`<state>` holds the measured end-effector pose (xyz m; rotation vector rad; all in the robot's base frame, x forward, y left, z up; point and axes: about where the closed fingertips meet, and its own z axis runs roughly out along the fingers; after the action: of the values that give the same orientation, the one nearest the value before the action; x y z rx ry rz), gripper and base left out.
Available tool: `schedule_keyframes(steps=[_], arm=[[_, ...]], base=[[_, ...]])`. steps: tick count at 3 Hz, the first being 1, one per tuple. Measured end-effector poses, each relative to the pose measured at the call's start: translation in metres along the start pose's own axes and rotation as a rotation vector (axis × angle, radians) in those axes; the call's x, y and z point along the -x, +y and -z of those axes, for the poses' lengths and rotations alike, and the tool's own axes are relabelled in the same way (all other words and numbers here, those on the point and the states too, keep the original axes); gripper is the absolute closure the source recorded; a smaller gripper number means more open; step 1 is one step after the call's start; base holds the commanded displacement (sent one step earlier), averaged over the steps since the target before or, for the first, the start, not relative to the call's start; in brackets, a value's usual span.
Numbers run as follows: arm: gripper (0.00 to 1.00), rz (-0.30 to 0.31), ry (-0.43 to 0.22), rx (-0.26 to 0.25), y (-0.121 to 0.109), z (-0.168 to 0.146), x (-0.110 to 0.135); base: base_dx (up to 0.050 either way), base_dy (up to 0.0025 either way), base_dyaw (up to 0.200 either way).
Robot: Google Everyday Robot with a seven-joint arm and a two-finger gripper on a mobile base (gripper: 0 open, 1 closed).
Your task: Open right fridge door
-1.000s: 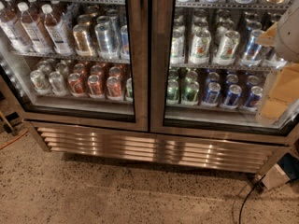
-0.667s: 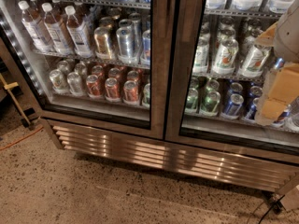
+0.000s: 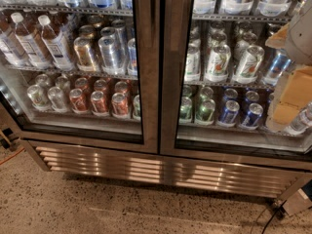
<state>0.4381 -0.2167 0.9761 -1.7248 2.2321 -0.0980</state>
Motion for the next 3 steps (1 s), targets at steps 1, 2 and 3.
schedule_keyframes(steps=[1,2,3], arm=[[0.0,-0.025,-0.059,0.074,-0.006,-0.026,0.0],[0.0,-0.042,-0.239,0.204,-0.011,-0.086,-0.001],[0.0,-0.101,-0.527,0.298,-0.013,-0.128,0.01]], base=[[0.0,0.0,0.0],[0.0,0.0,0.0],[0.0,0.0,0.0]])
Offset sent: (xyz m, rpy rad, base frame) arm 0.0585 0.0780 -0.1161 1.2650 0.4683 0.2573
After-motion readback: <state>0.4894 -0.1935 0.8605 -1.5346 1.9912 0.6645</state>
